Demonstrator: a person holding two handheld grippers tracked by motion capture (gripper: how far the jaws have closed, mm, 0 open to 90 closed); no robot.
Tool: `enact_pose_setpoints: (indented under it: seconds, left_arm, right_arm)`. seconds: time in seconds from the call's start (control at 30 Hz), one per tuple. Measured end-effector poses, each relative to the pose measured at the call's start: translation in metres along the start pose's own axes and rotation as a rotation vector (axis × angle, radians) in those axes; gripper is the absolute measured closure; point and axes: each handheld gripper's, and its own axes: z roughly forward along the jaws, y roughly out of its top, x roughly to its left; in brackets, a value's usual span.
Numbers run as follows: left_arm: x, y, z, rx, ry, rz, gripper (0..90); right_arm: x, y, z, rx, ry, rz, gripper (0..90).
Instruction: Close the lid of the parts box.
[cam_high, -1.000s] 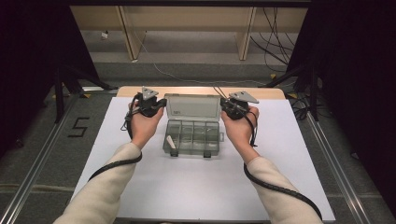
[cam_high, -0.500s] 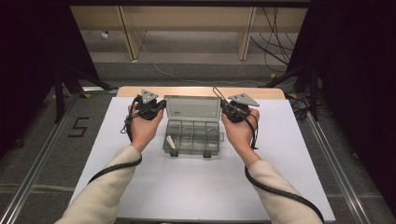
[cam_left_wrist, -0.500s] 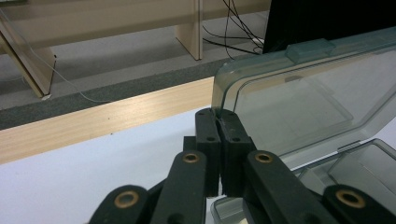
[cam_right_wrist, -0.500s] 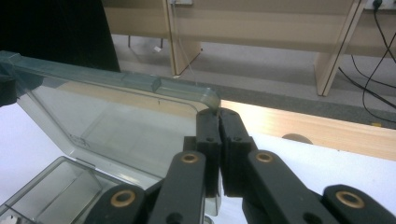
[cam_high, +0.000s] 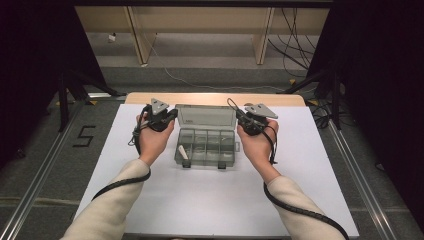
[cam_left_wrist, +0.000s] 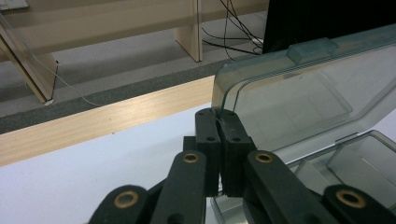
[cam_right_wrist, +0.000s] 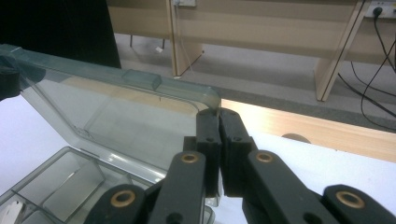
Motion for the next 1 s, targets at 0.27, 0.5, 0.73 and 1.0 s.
enact_pose_setpoints:
  seconds: [0.27,0.5,0.73,1.0]
  left_arm:
    - [-0.002,-0.002,-0.002,-0.005,-0.001,0.007,87.5]
    - [-0.002,-0.003,-0.005,-0.002,-0.004,0.021,87.4]
    - [-0.003,-0.005,-0.007,-0.001,-0.007,0.032,87.3]
    - [-0.005,-0.008,-0.01,0.001,-0.013,0.031,87.2]
  right_arm:
    - [0.0,-0.002,-0.003,0.0,0.007,-0.013,88.1]
    - [0.002,-0.005,-0.005,-0.013,0.007,-0.017,88.1]
    - [0.002,-0.006,-0.009,0.0,0.015,-0.018,88.1]
    - [0.004,-0.01,-0.012,-0.006,0.014,-0.033,88.1]
